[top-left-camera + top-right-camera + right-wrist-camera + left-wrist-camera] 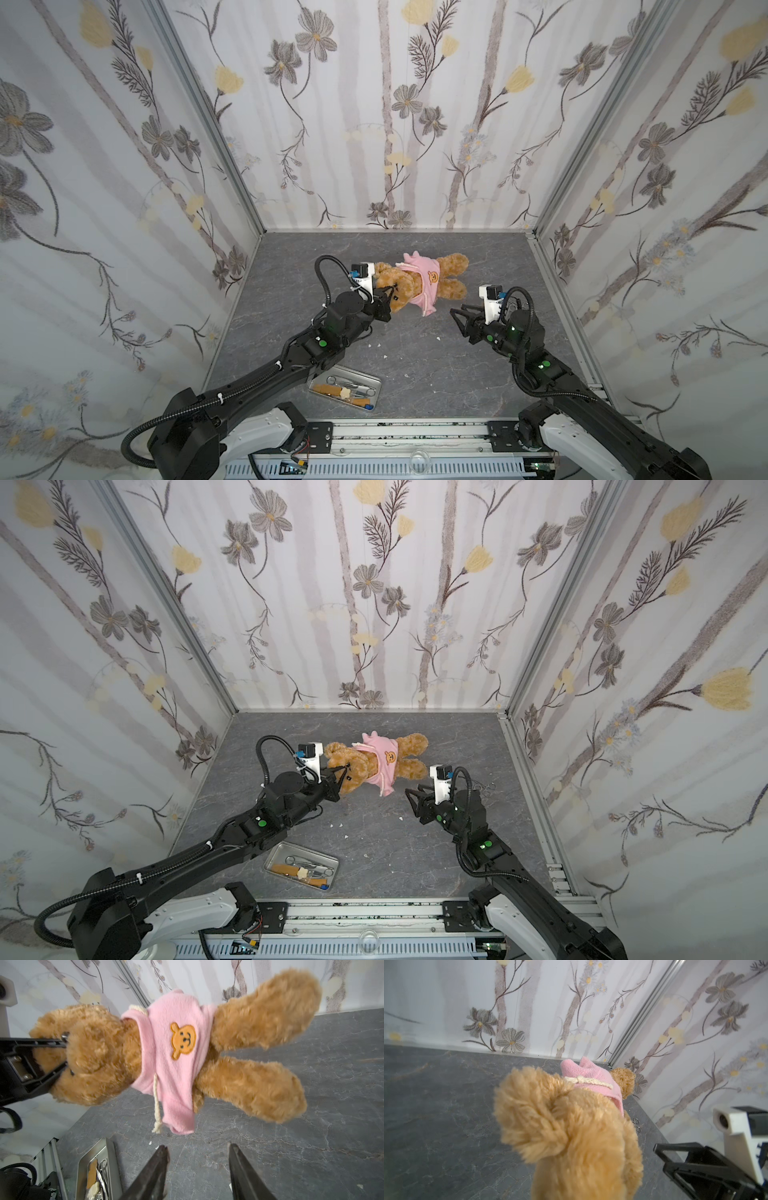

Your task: Dress the teddy bear

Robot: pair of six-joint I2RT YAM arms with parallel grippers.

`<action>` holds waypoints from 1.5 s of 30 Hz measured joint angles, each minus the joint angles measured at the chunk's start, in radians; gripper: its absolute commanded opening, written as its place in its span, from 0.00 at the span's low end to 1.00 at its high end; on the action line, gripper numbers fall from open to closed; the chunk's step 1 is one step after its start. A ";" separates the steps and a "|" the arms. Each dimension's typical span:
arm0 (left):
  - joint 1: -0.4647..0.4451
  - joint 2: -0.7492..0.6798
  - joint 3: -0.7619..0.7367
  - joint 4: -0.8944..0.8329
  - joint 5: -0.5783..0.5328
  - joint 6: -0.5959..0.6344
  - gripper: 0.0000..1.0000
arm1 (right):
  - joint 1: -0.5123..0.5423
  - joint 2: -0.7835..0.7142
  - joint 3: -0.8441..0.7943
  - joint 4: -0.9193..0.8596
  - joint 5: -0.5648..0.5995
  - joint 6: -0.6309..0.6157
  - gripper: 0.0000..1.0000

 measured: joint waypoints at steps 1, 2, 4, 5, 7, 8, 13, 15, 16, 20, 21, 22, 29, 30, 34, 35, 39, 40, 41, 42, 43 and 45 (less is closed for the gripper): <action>0.010 0.010 0.006 -0.015 0.013 -0.075 0.00 | 0.001 0.010 -0.001 0.003 0.000 0.002 0.49; 0.023 0.024 0.008 -0.032 0.035 -0.150 0.00 | 0.002 0.019 -0.002 0.003 0.000 0.011 0.49; 0.047 0.064 0.011 -0.061 0.090 -0.274 0.00 | 0.002 0.032 0.000 -0.002 0.025 0.016 0.49; 0.058 0.089 0.014 -0.074 0.119 -0.331 0.00 | 0.002 0.036 0.002 -0.010 0.038 0.019 0.49; 0.065 0.141 0.017 -0.080 0.180 -0.423 0.00 | 0.001 0.040 0.005 -0.018 0.076 0.030 0.50; 0.065 0.169 0.020 -0.079 0.216 -0.463 0.00 | 0.000 0.039 0.005 -0.021 0.090 0.037 0.50; 0.082 0.300 0.026 -0.058 0.385 -0.583 0.07 | 0.000 0.064 -0.006 -0.024 0.134 0.055 0.50; 0.096 0.346 0.027 -0.039 0.426 -0.600 0.17 | 0.000 0.101 -0.006 -0.021 0.134 0.061 0.50; 0.104 0.366 0.027 -0.027 0.448 -0.605 0.25 | -0.001 0.125 -0.005 -0.020 0.134 0.063 0.50; 0.133 0.418 0.026 -0.008 0.509 -0.601 0.46 | -0.005 0.239 0.007 0.009 0.138 0.081 0.48; 0.139 0.423 0.023 0.001 0.520 -0.589 0.49 | -0.005 0.264 0.011 0.017 0.137 0.083 0.47; 0.145 0.427 0.019 0.007 0.528 -0.582 0.52 | -0.007 0.296 0.013 0.028 0.137 0.089 0.45; 0.161 0.445 -0.022 0.021 0.589 -0.496 0.67 | -0.025 0.412 0.014 0.106 0.112 0.107 0.43; 0.161 0.447 -0.026 0.020 0.598 -0.484 0.70 | -0.026 0.417 0.014 0.113 0.108 0.108 0.42; 0.152 0.445 -0.041 0.021 0.628 -0.452 0.85 | -0.030 0.428 0.016 0.135 0.101 0.116 0.41; 0.150 0.441 -0.047 0.021 0.634 -0.447 0.88 | -0.030 0.428 0.016 0.135 0.099 0.120 0.41; 0.147 0.418 -0.071 0.021 0.645 -0.428 1.00 | -0.030 0.430 0.016 0.143 0.092 0.130 0.40; 0.147 0.408 -0.079 0.021 0.647 -0.423 1.00 | -0.029 0.431 0.016 0.145 0.090 0.134 0.40; 0.146 0.398 -0.087 0.021 0.647 -0.415 1.00 | -0.029 0.432 0.016 0.146 0.087 0.134 0.40; 0.146 0.388 -0.095 0.021 0.647 -0.403 1.00 | -0.029 0.432 0.014 0.149 0.084 0.138 0.40; 0.146 0.375 -0.104 0.019 0.641 -0.396 1.00 | -0.029 0.432 0.014 0.149 0.082 0.141 0.40; 0.146 0.346 -0.117 0.005 0.613 -0.372 1.00 | -0.029 0.432 0.014 0.150 0.077 0.141 0.40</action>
